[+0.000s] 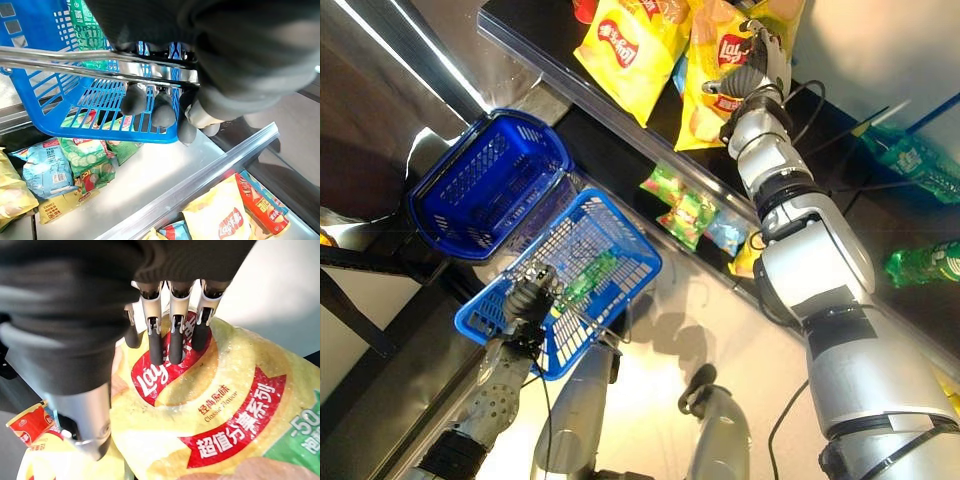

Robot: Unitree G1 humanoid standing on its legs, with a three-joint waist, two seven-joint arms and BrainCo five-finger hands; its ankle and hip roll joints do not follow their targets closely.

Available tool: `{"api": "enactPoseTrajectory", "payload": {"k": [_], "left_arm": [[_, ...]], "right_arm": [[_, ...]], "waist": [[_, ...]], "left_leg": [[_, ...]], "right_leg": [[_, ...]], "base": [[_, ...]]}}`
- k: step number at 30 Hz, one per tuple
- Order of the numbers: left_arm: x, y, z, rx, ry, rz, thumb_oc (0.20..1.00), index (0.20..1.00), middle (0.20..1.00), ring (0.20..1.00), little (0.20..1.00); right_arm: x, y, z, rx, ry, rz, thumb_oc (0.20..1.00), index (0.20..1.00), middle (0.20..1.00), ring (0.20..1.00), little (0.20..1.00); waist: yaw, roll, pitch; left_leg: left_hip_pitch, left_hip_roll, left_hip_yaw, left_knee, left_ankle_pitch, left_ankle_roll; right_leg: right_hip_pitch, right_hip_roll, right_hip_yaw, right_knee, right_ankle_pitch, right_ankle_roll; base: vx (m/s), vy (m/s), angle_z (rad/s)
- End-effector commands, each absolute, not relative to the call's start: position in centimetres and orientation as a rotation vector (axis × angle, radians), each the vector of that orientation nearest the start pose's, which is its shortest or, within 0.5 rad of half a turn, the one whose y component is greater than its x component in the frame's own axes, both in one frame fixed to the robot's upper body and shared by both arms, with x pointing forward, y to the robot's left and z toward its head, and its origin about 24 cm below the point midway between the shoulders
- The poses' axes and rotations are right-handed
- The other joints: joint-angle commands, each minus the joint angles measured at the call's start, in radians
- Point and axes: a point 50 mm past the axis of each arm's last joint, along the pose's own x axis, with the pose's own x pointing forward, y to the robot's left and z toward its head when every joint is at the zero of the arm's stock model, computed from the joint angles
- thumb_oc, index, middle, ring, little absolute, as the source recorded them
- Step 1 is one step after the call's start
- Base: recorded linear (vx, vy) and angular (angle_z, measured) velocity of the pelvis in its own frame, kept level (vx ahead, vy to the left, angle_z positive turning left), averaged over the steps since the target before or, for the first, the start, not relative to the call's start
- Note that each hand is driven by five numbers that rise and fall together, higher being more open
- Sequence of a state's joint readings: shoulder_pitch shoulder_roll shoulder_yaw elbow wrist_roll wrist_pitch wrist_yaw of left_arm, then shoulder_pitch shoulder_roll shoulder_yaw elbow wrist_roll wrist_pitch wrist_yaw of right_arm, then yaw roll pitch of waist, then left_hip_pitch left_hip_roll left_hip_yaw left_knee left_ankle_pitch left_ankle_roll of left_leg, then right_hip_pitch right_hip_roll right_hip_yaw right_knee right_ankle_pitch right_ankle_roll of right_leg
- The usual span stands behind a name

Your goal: Pick up the snacks into the basket

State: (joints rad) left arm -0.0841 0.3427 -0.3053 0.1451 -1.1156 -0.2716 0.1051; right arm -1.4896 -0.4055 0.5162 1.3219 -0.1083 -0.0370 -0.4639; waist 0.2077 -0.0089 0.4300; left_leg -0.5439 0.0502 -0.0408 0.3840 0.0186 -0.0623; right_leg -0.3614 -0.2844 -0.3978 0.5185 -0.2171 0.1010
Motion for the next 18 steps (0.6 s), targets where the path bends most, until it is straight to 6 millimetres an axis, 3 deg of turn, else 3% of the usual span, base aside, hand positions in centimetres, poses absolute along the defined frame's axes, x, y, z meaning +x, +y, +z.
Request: {"api": "enactPoseTrajectory", "payload": {"k": [1,7,18], "left_arm": [[26.9,15.9,9.8,-0.756,-0.304,-0.150,0.200,0.200,0.200,0.200,0.200],[26.7,16.1,9.7,-0.747,-0.301,-0.163,0.200,0.200,0.200,0.200,0.200],[26.4,15.8,9.4,-0.740,-0.275,-0.216,0.200,0.200,0.200,0.200,0.200]], "right_arm": [[42.3,-16.2,31.7,-0.941,-0.471,-0.426,1.000,1.000,1.000,1.000,1.000],[42.3,-17.3,32.5,-1.019,-0.434,-0.437,1.000,1.000,1.000,1.000,1.000],[40.7,-23.8,35.4,-1.105,-0.306,-0.619,1.000,1.000,1.000,1.000,1.000]], "waist": [[0.000,0.006,-0.063],[0.006,0.005,-0.061],[0.049,0.003,-0.071]], "left_leg": [[-0.007,-0.017,0.019,0.087,-0.119,0.051],[-0.007,-0.019,0.015,0.085,-0.117,0.050],[0.002,-0.036,-0.009,0.040,-0.094,0.043]], "right_leg": [[-0.020,0.020,0.017,-0.008,0.130,0.053],[-0.018,0.018,0.009,-0.009,0.132,0.056],[0.009,0.010,-0.031,-0.022,0.135,0.064]], "base": [[0.00,0.000,0.00],[0.02,-0.005,0.00],[0.03,-0.037,0.11]]}}
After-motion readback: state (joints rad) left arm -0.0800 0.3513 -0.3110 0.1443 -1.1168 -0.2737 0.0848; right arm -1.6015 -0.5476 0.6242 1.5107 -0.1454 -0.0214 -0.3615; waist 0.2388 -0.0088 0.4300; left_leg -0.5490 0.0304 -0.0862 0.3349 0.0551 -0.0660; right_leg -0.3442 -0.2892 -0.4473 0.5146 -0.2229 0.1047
